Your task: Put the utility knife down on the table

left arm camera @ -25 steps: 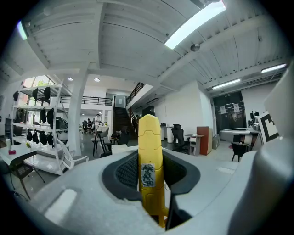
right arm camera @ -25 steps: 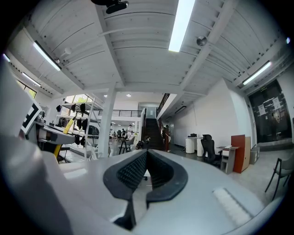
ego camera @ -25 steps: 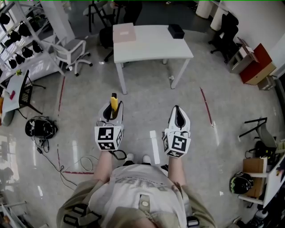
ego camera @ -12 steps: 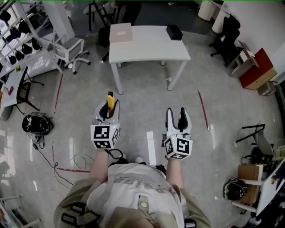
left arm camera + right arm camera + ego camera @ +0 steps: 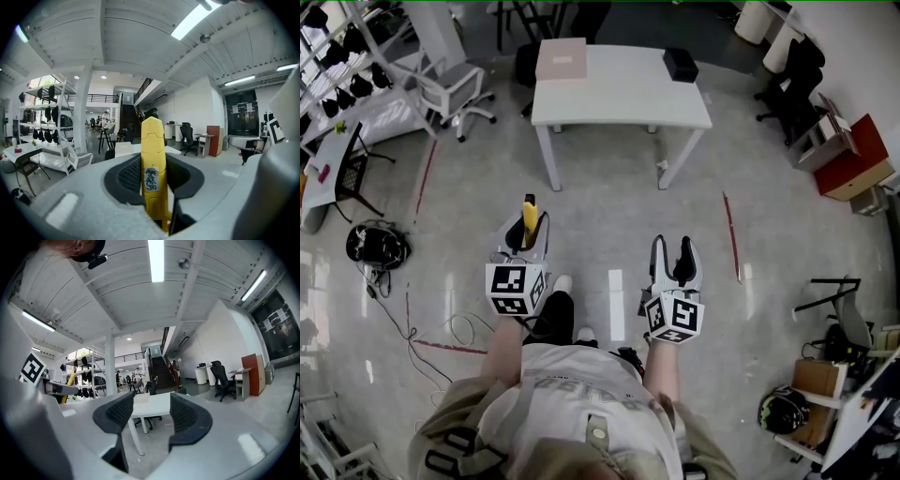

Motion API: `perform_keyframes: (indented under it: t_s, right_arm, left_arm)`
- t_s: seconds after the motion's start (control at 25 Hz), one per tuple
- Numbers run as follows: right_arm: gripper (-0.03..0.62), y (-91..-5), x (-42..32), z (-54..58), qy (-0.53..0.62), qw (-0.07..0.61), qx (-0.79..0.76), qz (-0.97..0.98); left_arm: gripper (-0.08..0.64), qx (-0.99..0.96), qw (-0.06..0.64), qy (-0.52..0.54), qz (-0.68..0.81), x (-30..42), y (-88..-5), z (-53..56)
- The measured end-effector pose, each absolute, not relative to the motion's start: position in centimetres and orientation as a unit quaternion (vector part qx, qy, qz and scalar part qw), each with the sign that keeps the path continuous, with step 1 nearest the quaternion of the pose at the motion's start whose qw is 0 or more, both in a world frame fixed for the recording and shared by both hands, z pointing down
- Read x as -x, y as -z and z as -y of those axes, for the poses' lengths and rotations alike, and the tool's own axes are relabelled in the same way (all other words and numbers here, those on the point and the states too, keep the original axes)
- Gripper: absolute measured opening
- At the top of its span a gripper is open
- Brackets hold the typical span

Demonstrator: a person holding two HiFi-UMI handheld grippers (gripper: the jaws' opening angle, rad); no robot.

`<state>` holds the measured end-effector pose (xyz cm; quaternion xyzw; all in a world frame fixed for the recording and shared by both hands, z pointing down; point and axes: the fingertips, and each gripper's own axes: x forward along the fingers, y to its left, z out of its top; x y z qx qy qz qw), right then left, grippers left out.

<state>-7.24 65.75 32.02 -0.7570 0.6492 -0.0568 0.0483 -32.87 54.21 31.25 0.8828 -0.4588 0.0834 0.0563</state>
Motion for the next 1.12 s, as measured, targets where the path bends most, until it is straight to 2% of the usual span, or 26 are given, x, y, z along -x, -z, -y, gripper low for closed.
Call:
perform_keyframes:
  t_s: [0.76, 1.12]
  right_arm:
    - [0.232, -31.2, 5.8, -43.9, 0.042, 0.047, 0.791, -0.609]
    - [0.230, -32.1, 5.2, -39.2, 0.056, 0.043, 0.806, -0.587]
  left_arm:
    - [0.109, -0.907, 0.042, -0.065, 0.415, 30.6, -29.8, -29.5]
    - [0.109, -0.914, 0.053, -0.073, 0.395, 30.2, -31.2, -23.9]
